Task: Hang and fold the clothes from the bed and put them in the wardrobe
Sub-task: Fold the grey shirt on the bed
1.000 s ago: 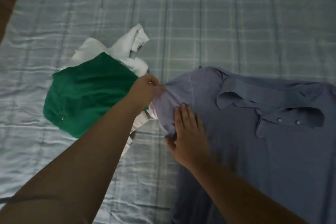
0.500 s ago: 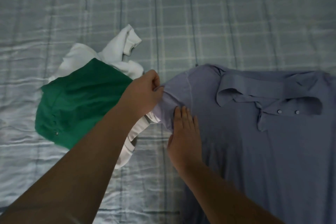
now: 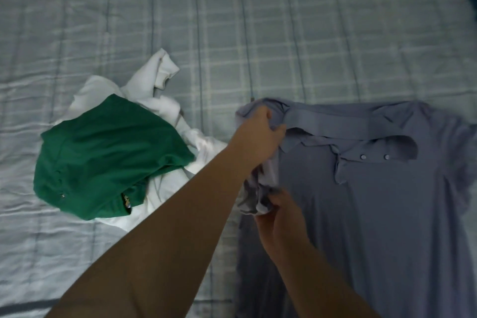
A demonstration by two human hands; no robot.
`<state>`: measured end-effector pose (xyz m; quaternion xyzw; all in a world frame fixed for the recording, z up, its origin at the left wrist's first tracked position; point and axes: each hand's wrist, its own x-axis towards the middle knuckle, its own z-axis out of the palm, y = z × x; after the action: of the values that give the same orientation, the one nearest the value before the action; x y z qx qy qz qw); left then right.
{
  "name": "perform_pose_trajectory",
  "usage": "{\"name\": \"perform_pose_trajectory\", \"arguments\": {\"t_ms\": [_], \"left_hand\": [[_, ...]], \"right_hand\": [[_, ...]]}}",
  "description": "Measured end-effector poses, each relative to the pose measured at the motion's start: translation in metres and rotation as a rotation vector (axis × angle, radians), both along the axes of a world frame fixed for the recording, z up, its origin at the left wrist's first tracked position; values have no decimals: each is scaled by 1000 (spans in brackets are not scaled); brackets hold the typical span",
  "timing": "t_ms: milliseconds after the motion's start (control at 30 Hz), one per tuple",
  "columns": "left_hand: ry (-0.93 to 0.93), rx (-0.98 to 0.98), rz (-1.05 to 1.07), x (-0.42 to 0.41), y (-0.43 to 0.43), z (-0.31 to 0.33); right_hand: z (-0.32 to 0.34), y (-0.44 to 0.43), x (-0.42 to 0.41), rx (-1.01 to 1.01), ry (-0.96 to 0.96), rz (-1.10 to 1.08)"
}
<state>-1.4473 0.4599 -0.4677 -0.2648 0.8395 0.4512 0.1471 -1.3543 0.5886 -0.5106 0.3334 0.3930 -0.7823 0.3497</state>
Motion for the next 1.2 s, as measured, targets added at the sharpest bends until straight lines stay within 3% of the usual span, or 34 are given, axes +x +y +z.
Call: {"name": "perform_pose_trajectory", "arguments": {"t_ms": [67,133,200,267,333,400,500,600,667,767,867,1000,1200], "left_hand": [[-30,278,103,1,19,-8],[-19,562,288,10,30,-7],[54,654,483,24,36,-5],[163,468,528,44,38,-13],[193,135,396,68,39,-27],[242,-163,204,96,43,-43],[341,-386,-109,129,56,-62],[136,-527,-347,147,76,-70],[4,-586,-371,156,83,-80],[-8,-650,-313,166,87,-96],[-8,-693,-315,166,91,-98],[40,-688,-281,144,109,-75],[165,-524,-380,70,170,-53]], "right_hand": [[2,19,-3,-147,-72,-83],[2,42,-4,-150,-127,-77],[5,60,-2,-104,-144,10],[7,70,-1,65,-156,198],[7,73,-1,317,-118,379],[7,78,-8,637,90,483],[11,81,-30,1037,577,600],[5,76,-58,1168,1242,837],[-16,73,-72,1266,1440,1113],[-41,75,-82,1329,1393,1361],[-46,82,-88,1274,1435,1372],[-27,108,-89,1138,1397,1101],[2,206,-108,1119,1088,771]]}}
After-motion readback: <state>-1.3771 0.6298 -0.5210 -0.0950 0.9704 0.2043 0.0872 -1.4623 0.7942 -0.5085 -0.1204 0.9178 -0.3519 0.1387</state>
